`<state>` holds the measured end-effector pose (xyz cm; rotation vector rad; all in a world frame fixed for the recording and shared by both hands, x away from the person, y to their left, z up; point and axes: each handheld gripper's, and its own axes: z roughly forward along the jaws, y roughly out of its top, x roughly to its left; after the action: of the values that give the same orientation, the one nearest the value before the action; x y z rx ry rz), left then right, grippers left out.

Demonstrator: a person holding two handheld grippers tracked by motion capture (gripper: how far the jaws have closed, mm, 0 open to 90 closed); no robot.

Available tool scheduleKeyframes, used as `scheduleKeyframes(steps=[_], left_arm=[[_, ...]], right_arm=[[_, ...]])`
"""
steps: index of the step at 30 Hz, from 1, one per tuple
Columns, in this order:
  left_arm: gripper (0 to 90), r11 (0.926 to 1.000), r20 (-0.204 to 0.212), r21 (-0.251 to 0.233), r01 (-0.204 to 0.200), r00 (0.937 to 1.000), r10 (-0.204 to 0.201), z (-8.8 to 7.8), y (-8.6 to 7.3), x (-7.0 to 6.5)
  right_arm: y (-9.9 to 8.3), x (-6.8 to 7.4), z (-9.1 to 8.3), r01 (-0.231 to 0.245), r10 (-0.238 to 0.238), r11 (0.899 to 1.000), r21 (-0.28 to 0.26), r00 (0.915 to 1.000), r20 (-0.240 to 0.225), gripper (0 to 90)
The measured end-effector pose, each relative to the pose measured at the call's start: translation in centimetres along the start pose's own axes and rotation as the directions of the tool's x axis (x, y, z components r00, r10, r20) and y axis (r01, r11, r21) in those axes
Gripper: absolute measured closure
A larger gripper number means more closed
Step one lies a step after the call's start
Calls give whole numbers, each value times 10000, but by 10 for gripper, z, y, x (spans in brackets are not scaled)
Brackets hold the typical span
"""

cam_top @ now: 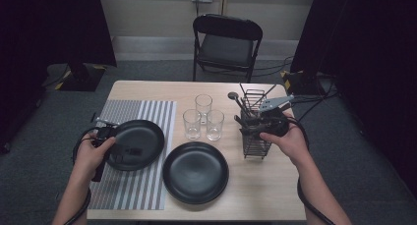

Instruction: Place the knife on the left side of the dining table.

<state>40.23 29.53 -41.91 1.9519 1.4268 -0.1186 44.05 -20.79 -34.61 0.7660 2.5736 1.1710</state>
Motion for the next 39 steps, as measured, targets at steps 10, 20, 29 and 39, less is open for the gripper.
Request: scheduleKeyframes(steps=[10,20,29,39], left_arm=[[230,10000,-63,-11,-37,10000,37,0,0,0],[231,10000,-90,54,-22,10000,23,1,-1,-1],[231,9998,-114,161,-95,9999,97,3,-1,-3],[231,9999,-131,140,-45,9999,47,1,-1,-2]], right_arm=[[0,1,2,212,-212,9997,101,9998,17,598],[0,1,5,289,-292,9995,87,9991,308,625],[-3,0,6,346,-347,9994,12,9992,187,668],[-6,2,9,604,-604,9982,47,9981,154,739]])
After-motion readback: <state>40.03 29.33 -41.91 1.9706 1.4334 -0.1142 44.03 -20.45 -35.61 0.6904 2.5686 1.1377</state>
